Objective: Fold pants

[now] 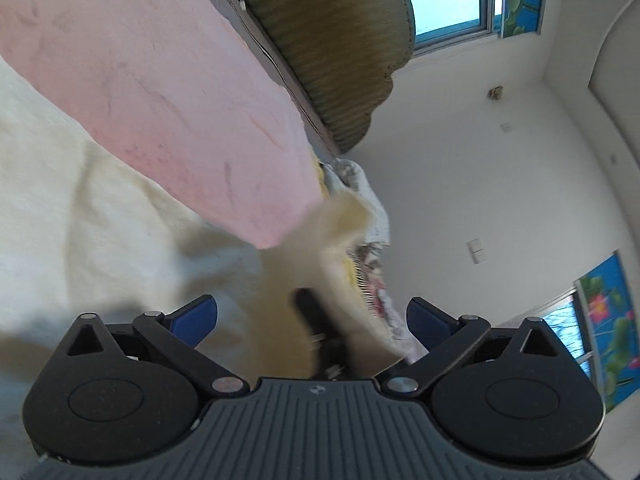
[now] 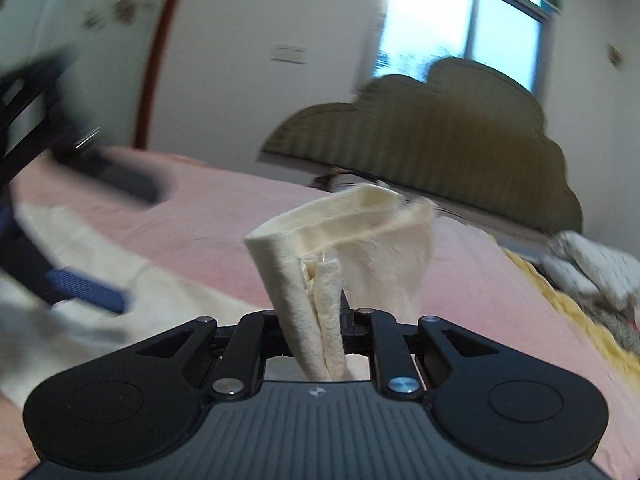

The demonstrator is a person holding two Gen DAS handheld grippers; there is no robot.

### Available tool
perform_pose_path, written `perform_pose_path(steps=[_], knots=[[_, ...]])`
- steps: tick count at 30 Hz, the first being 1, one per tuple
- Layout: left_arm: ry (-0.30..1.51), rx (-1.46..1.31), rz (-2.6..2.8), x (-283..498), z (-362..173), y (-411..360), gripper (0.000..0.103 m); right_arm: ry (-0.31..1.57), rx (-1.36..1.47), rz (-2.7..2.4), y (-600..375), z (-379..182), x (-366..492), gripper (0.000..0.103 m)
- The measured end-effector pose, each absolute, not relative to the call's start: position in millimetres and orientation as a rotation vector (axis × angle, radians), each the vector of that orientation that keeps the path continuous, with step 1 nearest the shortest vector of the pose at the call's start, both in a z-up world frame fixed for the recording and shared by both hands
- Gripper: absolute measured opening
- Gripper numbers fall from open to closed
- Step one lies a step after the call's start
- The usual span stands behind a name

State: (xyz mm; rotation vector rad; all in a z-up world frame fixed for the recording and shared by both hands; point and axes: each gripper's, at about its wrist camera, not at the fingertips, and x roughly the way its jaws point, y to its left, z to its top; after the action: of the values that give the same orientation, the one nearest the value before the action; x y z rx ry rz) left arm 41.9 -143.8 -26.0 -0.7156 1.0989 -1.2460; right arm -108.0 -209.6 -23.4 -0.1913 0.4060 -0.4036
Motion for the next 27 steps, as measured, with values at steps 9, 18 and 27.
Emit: perform_pose_path(steps=[9,18,27], knots=[[1.227,-0.783,-1.073,71,-60,-156,0.078,0.415,-0.287,-0.267,-149,-38,-105,0.014],[0.963,-0.334,-0.974,75,-25,-131,0.009,0.498,-0.381,-0.161,-116,-54,-88,0.014],[0.755,-0.039,-0.871,68,-5,-103,0.010,0.483,-0.426,-0.025,-77,-55,-57,0.015]])
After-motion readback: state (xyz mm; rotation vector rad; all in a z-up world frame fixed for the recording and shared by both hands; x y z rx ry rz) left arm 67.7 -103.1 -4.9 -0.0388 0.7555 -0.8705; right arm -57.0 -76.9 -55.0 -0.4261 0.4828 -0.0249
